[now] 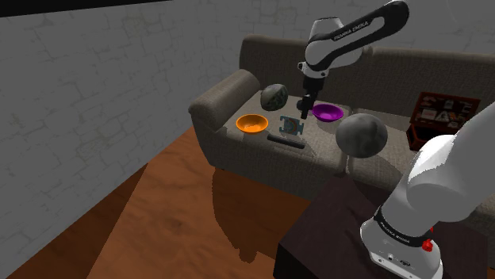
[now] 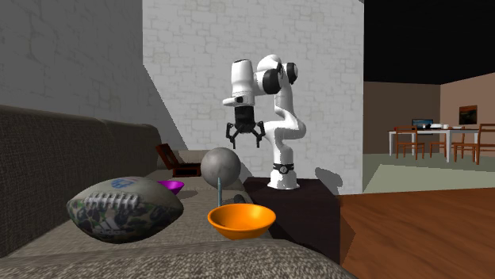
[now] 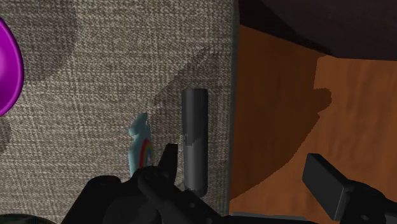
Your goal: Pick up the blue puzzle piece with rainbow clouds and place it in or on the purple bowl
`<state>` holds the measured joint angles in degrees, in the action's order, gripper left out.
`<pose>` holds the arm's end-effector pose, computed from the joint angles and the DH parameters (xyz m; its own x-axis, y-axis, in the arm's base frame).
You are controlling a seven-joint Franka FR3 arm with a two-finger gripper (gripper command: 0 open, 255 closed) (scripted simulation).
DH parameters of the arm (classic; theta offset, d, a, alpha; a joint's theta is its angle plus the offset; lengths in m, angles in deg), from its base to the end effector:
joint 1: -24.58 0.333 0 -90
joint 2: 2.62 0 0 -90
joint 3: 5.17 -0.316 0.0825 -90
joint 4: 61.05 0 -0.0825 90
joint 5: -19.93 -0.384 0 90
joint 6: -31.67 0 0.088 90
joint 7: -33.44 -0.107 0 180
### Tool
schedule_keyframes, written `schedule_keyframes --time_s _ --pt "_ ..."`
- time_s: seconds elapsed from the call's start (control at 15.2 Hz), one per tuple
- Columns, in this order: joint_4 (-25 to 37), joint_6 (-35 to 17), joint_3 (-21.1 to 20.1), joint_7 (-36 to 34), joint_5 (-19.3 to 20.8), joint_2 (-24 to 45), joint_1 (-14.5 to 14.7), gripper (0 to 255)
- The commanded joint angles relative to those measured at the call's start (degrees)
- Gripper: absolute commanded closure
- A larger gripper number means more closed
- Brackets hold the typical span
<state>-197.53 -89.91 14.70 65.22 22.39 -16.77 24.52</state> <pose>0.4303 -0.1601 0.4089 0.9712 0.2383 0.0030 0.2381 -0.9698 -0.0537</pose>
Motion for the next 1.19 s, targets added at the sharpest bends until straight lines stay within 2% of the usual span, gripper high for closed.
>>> schedule_keyframes --time_s 0.0,0.33,0.59,1.12 --pt "1.64 -2.98 1.50 3.33 -1.11 4.46 0.04 0" --pt "7.94 -8.09 3.65 11.71 -6.13 16.09 -0.36 0" --pt "14.46 -10.60 3.63 18.32 -11.06 25.55 -2.07 0" --pt "13.34 -15.59 2.48 20.30 -13.89 29.84 -2.86 0"
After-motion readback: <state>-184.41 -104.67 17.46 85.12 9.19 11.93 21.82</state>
